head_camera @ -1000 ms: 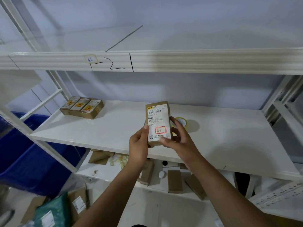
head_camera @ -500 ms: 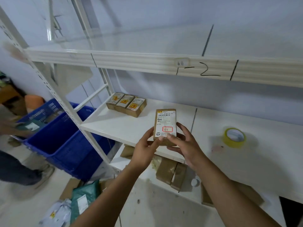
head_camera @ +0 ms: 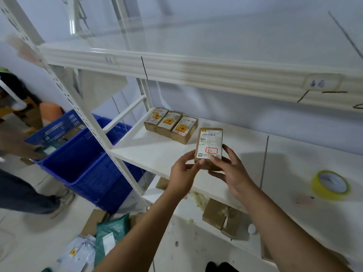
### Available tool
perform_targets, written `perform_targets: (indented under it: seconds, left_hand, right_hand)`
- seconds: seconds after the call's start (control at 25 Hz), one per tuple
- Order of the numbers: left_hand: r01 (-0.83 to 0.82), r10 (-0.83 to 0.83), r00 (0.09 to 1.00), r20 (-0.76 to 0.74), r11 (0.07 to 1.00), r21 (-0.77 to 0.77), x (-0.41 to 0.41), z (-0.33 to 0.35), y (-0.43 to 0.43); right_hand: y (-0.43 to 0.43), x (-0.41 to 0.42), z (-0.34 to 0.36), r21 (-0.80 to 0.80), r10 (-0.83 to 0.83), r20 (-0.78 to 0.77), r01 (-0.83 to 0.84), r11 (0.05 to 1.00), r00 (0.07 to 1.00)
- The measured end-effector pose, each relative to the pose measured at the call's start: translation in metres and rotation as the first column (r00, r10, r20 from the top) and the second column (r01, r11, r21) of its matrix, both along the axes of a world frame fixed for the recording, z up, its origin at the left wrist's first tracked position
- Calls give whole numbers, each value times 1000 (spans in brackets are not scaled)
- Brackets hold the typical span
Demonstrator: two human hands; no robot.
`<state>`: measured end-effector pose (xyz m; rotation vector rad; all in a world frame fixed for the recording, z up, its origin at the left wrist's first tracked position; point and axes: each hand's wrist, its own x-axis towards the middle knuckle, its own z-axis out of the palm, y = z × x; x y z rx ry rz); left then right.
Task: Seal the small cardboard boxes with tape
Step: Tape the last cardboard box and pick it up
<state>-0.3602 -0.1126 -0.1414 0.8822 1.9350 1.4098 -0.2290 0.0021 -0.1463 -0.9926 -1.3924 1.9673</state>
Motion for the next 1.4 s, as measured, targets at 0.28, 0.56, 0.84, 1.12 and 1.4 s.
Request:
perform_targets:
  seconds: [0.28, 0.56, 0.84, 1.12, 1.4]
  left_hand:
    - [26, -28, 999, -22, 998, -49, -52, -9, 63]
    - [56, -178, 917, -358, 944, -324, -100, -20, 110]
    - [90, -356, 772, -527, 882, -463, -146, -47, 133]
    - [224, -515, 622, -590, 839, -496, -179, -66, 147]
    - [358, -531, 680, -506, 842, -404, -190, -68, 157]
  right_hand:
    - [58, -47, -13, 40, -14, 165, 7, 999, 986]
    - [96, -100, -30, 38, -16, 315, 4, 999, 949]
    - [108, -145, -51, 44, -134, 401, 127, 991, 906]
    - [114, -171, -70, 69, -228, 454, 221, 973, 861]
    - [122, -179, -65, 154, -328, 518, 291, 944, 790]
